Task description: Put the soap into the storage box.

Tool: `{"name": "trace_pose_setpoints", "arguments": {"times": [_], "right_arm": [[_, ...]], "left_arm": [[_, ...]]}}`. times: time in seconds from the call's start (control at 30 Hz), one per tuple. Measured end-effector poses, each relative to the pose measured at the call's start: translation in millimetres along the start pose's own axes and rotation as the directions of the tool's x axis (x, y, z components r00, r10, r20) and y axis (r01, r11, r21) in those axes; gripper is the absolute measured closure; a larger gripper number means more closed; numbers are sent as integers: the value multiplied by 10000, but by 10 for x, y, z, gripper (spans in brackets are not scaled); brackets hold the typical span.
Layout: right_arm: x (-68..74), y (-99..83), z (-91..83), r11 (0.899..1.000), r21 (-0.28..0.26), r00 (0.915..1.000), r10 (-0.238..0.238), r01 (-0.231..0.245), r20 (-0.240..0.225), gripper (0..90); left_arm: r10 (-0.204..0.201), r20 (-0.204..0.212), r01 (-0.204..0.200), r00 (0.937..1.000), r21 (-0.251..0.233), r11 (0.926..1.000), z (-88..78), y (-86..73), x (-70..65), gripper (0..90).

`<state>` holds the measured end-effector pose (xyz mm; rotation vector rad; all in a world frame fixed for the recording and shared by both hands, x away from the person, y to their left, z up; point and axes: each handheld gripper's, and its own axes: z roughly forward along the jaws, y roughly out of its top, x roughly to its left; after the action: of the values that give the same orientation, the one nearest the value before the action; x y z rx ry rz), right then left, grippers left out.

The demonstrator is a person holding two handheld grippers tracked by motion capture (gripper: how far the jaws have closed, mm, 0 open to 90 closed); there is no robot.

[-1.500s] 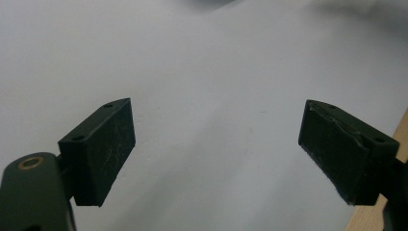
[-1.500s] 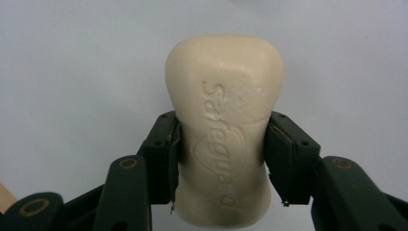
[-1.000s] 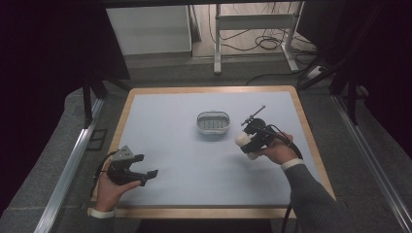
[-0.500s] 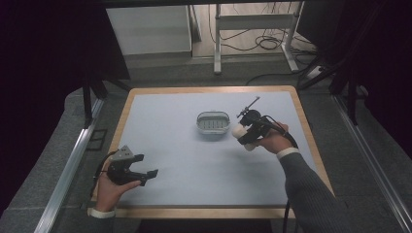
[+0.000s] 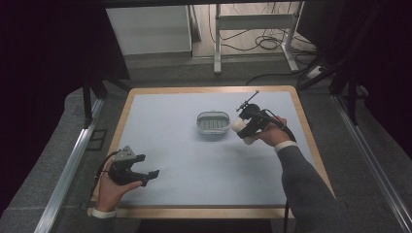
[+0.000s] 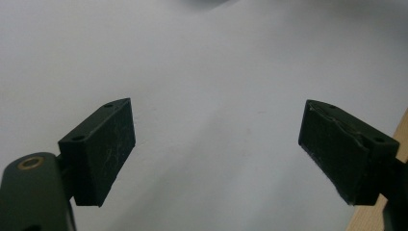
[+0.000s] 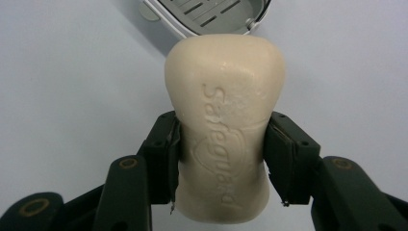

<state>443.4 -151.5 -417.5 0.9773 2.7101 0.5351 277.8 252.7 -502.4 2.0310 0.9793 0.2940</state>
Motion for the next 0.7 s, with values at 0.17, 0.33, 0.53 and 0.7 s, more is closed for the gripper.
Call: {"name": "trace_pose_setpoints", "arguments": {"times": [0.17,0.33,0.53,0.7], "right_arm": [[-26,62,-29,10000,-63,10000,-61,61,-47,495],[-43,130,-61,9999,-75,9999,-147,147,84,495],[-85,224,-76,9994,-317,9997,-150,144,-188,495],[-92,279,-58,9993,-332,9996,-196,189,-204,495]], "left_arm": [[21,29,-21,10000,10,10000,4,4,-10,132],[55,30,-55,10000,50,10000,14,4,-11,132],[43,23,-43,10000,23,10000,7,3,-6,132],[26,29,-27,10000,57,10000,7,-3,4,132]]}}
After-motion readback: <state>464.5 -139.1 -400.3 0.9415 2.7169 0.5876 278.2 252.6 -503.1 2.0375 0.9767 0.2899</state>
